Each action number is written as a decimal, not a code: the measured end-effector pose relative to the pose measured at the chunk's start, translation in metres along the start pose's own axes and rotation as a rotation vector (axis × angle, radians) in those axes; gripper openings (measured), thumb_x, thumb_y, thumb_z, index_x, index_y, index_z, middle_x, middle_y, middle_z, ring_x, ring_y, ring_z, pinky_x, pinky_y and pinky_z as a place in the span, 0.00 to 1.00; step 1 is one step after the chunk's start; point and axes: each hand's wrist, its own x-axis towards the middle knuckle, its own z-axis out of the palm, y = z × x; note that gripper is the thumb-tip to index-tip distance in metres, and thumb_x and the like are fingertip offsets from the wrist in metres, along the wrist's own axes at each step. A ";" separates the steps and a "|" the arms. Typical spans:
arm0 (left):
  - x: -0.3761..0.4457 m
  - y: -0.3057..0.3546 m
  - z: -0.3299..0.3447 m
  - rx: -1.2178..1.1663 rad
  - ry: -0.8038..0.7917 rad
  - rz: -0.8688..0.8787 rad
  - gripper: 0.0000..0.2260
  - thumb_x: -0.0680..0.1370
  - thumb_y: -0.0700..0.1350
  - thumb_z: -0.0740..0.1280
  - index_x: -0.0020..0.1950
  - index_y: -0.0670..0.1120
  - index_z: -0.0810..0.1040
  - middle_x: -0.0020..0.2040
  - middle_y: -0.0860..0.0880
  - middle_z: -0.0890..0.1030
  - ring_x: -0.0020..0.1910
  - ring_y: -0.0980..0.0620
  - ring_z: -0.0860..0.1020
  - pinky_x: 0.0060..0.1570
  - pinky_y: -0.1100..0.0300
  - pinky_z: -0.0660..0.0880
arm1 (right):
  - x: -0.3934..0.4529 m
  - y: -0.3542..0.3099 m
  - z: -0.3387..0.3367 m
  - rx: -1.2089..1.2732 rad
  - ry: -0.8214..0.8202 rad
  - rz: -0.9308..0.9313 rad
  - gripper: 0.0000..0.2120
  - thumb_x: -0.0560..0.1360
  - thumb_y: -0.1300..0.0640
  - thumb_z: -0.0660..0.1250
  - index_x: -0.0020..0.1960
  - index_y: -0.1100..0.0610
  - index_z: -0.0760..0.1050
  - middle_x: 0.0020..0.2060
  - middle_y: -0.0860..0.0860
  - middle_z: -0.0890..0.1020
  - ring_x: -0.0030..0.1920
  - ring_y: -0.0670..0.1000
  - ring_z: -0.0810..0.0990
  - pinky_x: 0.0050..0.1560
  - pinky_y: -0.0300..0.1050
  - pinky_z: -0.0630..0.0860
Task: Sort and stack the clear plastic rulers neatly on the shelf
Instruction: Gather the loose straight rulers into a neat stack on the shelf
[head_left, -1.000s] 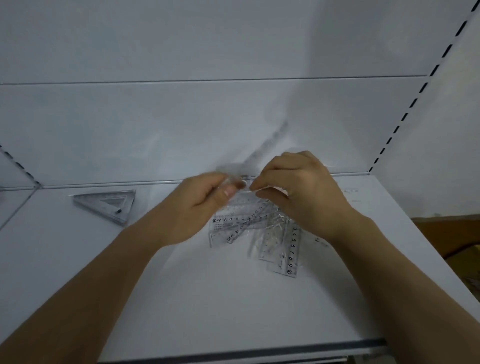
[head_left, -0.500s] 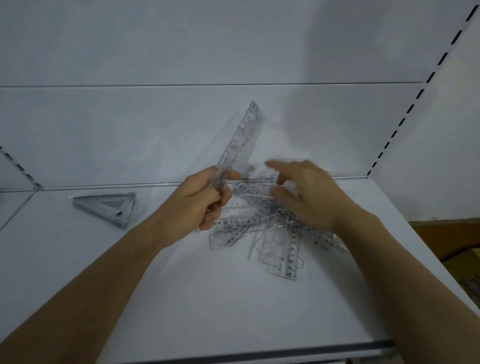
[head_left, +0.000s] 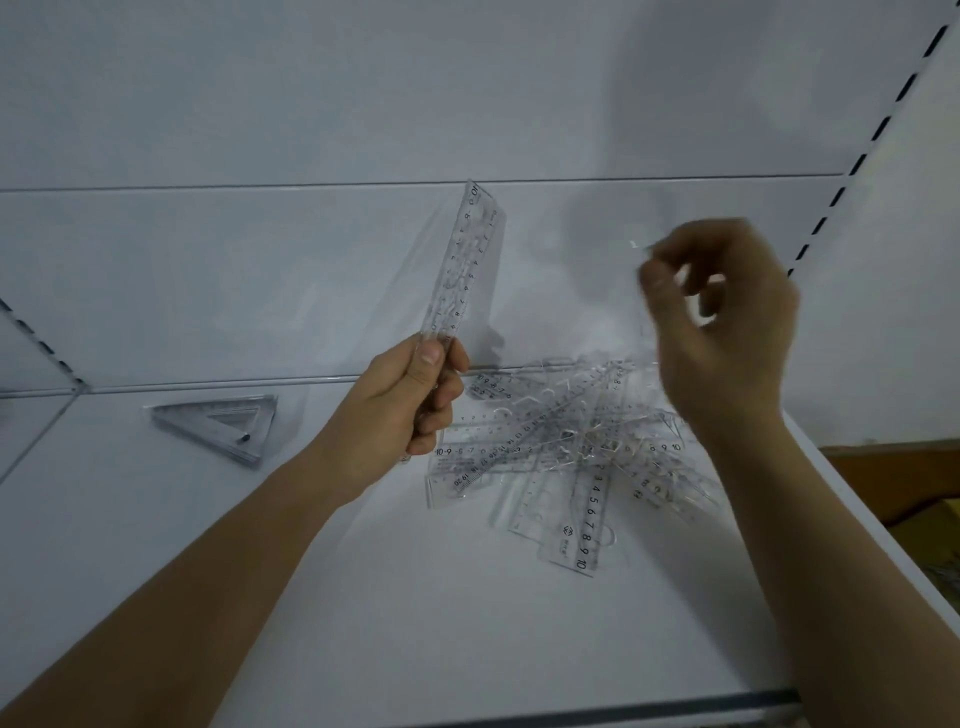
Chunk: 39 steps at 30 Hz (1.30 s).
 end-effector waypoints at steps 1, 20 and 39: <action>0.000 0.000 0.000 0.014 0.006 0.008 0.16 0.80 0.56 0.57 0.52 0.44 0.75 0.38 0.49 0.71 0.31 0.54 0.66 0.27 0.62 0.60 | 0.002 -0.002 -0.002 0.144 0.094 0.037 0.08 0.77 0.65 0.68 0.49 0.53 0.75 0.42 0.49 0.79 0.39 0.50 0.75 0.38 0.42 0.69; -0.014 0.010 0.005 -0.173 -0.343 -0.389 0.25 0.81 0.61 0.54 0.66 0.46 0.78 0.34 0.48 0.63 0.26 0.55 0.55 0.24 0.65 0.53 | -0.033 -0.004 0.037 0.221 -0.355 0.382 0.15 0.70 0.49 0.80 0.41 0.53 0.75 0.31 0.46 0.76 0.30 0.46 0.72 0.32 0.45 0.75; -0.011 0.021 -0.011 -0.238 -0.149 -0.180 0.20 0.82 0.53 0.56 0.63 0.43 0.80 0.45 0.43 0.82 0.27 0.53 0.73 0.23 0.63 0.70 | -0.029 0.017 0.027 -0.381 -0.940 0.021 0.14 0.78 0.55 0.70 0.62 0.46 0.79 0.50 0.44 0.74 0.57 0.48 0.72 0.63 0.57 0.70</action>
